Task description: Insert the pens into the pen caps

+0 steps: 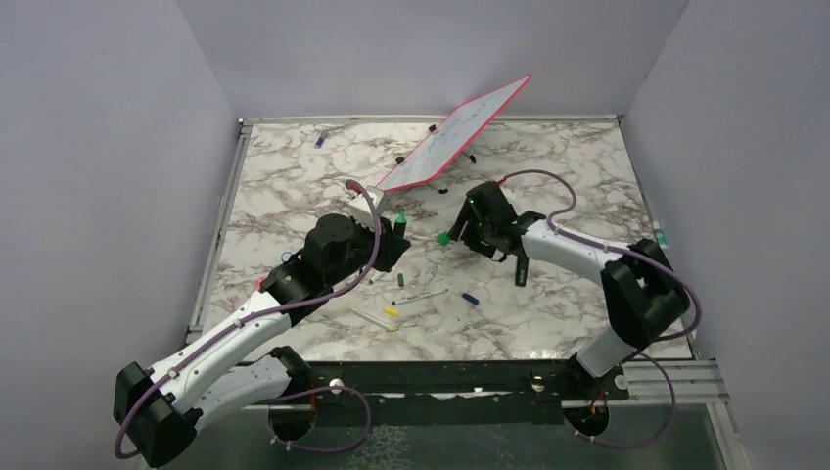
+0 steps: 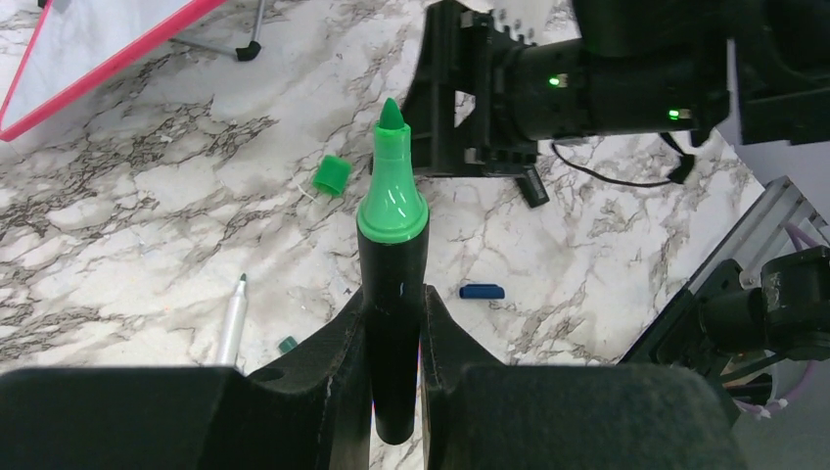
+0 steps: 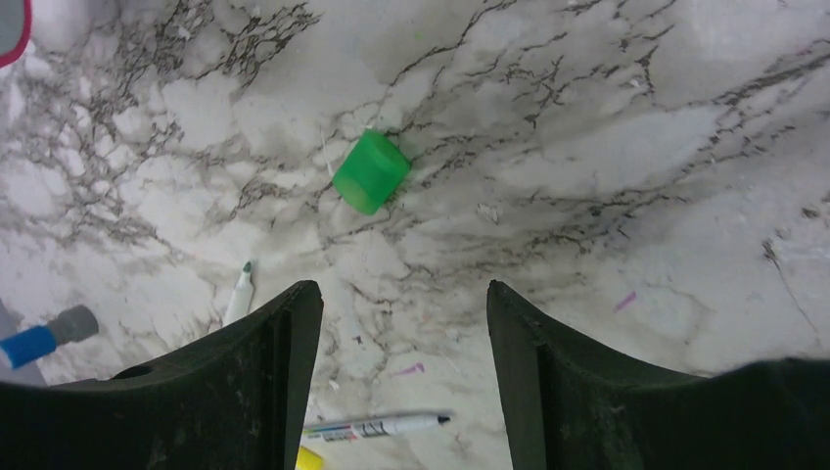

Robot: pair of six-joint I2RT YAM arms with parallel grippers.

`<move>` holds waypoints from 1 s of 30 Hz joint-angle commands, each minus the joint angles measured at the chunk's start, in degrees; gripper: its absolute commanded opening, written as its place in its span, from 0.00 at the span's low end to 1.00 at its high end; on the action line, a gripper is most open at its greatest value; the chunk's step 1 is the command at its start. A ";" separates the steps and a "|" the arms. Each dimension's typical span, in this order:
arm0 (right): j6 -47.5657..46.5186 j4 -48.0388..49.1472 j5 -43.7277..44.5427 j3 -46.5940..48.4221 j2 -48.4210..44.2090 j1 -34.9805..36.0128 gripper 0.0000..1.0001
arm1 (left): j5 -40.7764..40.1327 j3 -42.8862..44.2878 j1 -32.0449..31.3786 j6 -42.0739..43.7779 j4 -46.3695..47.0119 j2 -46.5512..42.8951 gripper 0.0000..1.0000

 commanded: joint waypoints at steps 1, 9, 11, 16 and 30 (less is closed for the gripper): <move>3.98 0.73 1.42 5.10 7.30 0.35 0.67 | 1.86 -1.94 0.27 0.00 0.78 -2.34 0.00; 6.27 -8.91 5.90 17.50 19.28 0.80 0.67 | 1.54 -3.07 0.27 -1.56 1.58 -4.13 0.00; 6.60 -11.82 7.08 19.91 21.39 1.14 0.67 | 1.01 -3.36 0.27 -1.98 1.70 -4.26 0.00; 6.44 -16.50 10.23 23.05 24.62 1.28 0.64 | 0.24 -3.87 0.27 -2.82 2.72 -4.44 0.00; 1.11 -19.82 14.23 23.89 26.92 4.42 0.56 | -1.25 -5.91 0.26 -4.34 4.24 -7.23 0.00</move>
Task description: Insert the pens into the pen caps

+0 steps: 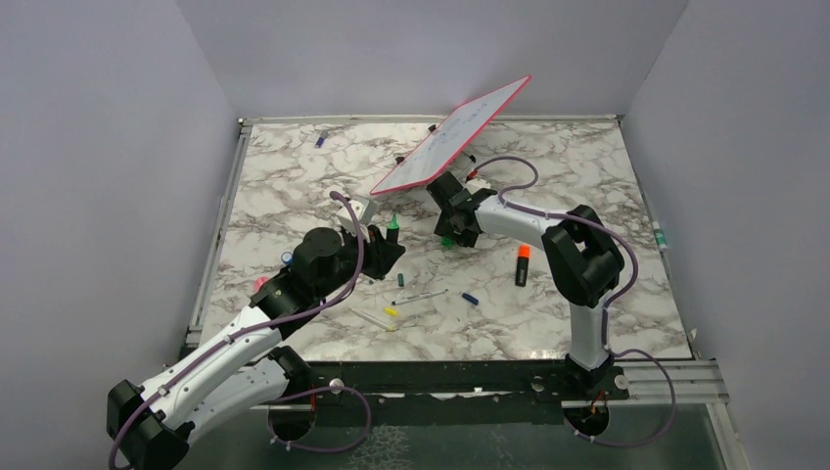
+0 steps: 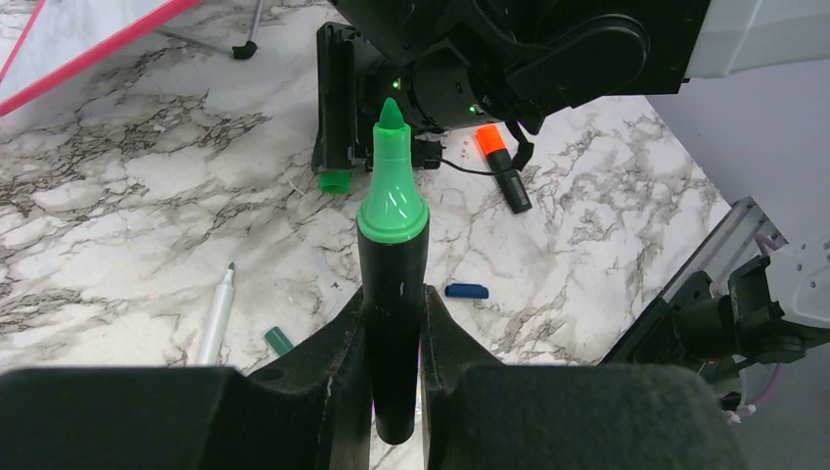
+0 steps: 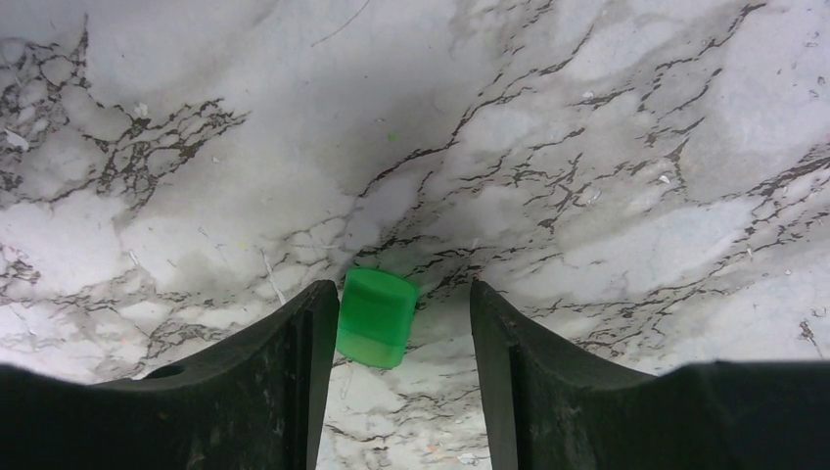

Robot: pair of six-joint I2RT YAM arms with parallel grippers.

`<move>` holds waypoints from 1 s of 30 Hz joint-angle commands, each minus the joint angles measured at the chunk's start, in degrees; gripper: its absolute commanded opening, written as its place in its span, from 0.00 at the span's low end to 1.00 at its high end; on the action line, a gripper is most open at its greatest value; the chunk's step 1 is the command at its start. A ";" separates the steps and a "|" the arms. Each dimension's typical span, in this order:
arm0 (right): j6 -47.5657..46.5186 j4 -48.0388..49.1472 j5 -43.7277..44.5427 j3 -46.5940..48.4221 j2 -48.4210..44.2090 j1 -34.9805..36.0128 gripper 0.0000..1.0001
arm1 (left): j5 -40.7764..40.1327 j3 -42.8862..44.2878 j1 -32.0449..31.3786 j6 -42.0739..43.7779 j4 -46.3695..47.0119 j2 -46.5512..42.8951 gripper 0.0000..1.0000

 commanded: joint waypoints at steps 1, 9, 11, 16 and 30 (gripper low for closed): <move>-1.93 -3.63 1.30 -1.19 1.27 0.83 0.54 | -0.62 -0.48 0.25 -0.68 2.41 -0.54 0.00; -4.52 -0.56 0.85 -3.59 0.60 0.92 0.39 | 0.28 -1.07 0.11 -1.08 2.75 -1.05 0.00; -5.13 0.44 0.38 -3.91 0.53 0.94 0.36 | 0.43 -1.20 0.16 -1.08 3.00 -1.32 0.00; -6.20 1.22 -0.47 -4.44 0.90 0.92 0.36 | 0.63 -1.02 0.11 -0.91 2.62 -1.07 0.00; -3.79 0.95 0.90 -11.13 -8.89 1.39 0.28 | 4.63 -0.87 0.03 -0.92 4.09 2.35 0.00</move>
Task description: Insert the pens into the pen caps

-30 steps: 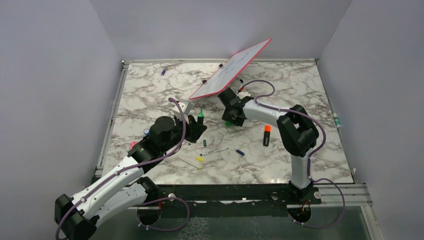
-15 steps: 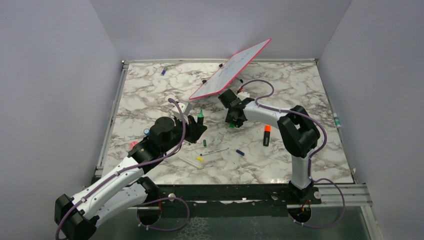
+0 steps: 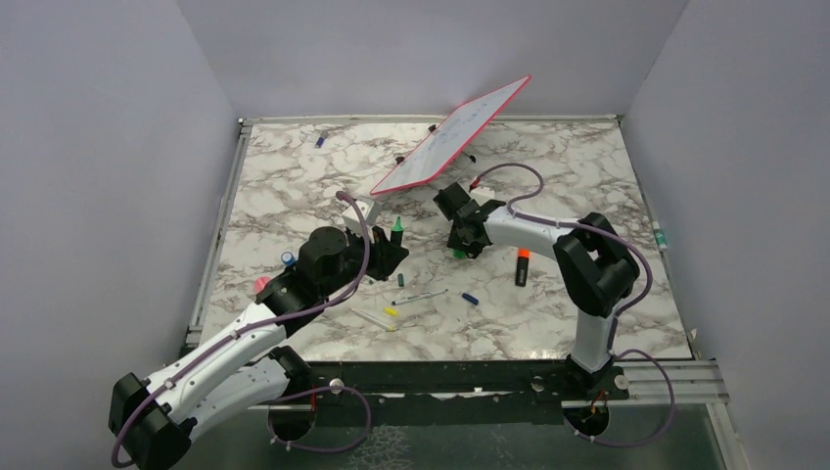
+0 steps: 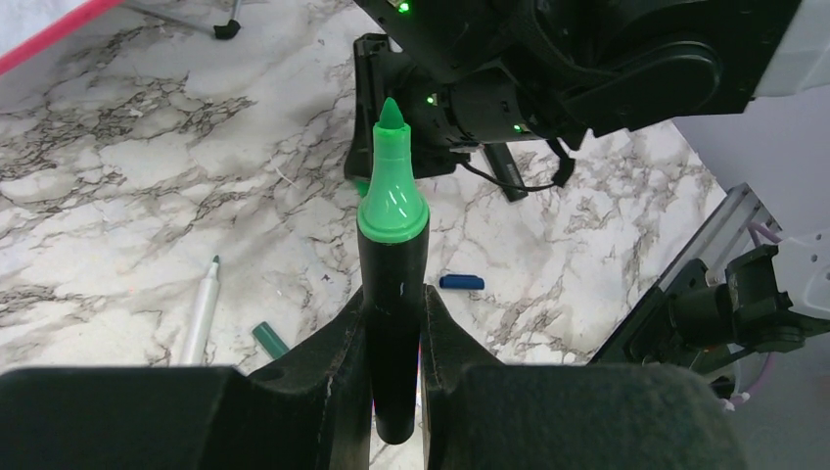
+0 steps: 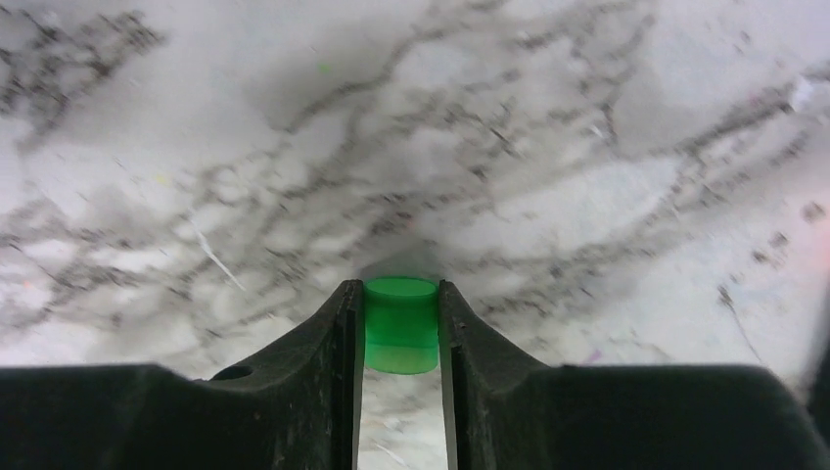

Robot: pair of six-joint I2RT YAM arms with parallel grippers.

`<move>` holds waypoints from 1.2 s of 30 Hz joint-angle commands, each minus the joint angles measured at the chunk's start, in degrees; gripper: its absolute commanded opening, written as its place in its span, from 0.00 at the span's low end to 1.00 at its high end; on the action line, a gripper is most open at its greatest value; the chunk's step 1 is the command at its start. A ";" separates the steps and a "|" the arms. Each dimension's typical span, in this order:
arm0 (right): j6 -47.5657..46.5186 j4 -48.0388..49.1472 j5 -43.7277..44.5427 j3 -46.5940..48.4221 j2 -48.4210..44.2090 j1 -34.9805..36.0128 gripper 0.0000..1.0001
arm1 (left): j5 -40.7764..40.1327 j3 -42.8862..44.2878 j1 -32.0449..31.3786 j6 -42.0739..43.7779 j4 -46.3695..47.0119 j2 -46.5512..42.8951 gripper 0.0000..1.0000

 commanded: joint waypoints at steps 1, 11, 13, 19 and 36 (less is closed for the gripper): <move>1.34 -1.83 0.21 -5.46 -6.66 0.67 0.28 | 3.61 0.08 0.03 -0.23 2.75 1.04 0.00; 3.40 -1.56 1.73 -18.52 -32.64 0.68 0.30 | 17.60 0.36 -2.55 -1.02 11.48 5.73 0.00; 3.02 -1.97 1.79 -20.10 -37.99 0.71 0.30 | 17.97 1.03 -4.20 -1.73 12.95 8.29 0.00; 1.81 -4.60 2.66 -21.40 -53.37 0.65 0.31 | 17.22 3.97 -10.01 -2.77 19.82 18.02 0.00; 0.44 2.05 -11.96 -20.46 -65.61 0.69 0.32 | 22.63 11.71 -11.50 -4.47 21.49 30.05 0.00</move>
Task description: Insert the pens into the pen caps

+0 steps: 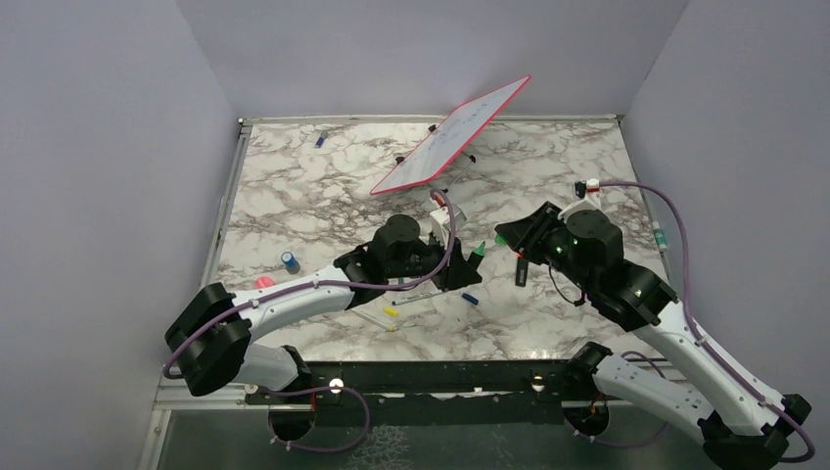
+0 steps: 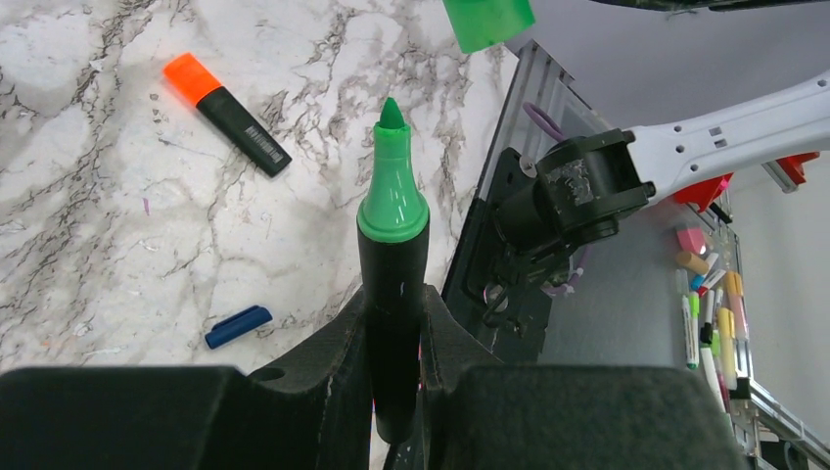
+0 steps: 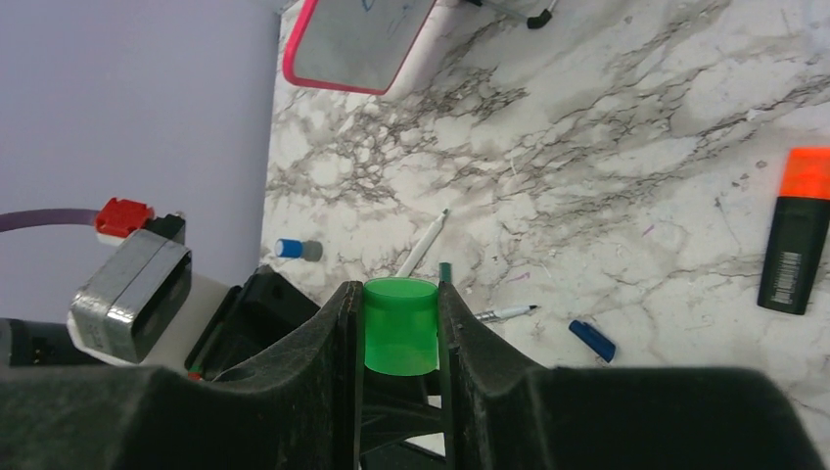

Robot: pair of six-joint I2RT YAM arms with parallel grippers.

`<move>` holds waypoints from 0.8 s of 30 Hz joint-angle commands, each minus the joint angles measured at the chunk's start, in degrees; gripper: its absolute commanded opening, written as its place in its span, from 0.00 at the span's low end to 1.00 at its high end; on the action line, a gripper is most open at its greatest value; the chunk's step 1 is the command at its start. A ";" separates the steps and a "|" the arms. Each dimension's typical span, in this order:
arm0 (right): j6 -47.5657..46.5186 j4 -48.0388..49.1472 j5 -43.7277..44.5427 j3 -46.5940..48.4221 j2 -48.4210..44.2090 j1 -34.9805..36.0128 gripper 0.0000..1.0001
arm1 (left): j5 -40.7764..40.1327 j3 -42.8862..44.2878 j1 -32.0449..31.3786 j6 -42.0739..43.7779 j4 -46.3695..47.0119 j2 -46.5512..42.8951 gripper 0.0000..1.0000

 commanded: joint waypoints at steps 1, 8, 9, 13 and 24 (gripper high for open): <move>0.61 3.85 -5.78 -0.75 -0.08 0.29 0.32 | 1.47 2.08 -0.38 -0.93 1.83 0.61 0.00; 0.58 5.17 -6.37 -0.76 2.33 0.25 0.32 | 2.45 3.42 -0.36 -0.51 0.50 2.33 0.00; 0.42 5.06 -5.99 -0.65 2.52 0.27 0.32 | 2.73 3.42 -0.36 -0.53 0.55 2.49 0.00; 0.39 4.43 -4.03 -0.57 2.96 0.32 0.32 | 3.64 3.62 -0.38 -0.48 0.73 3.28 0.00; -0.96 3.29 1.97 0.10 3.89 0.30 0.31 | 3.60 2.10 -0.38 -2.65 3.73 3.56 0.00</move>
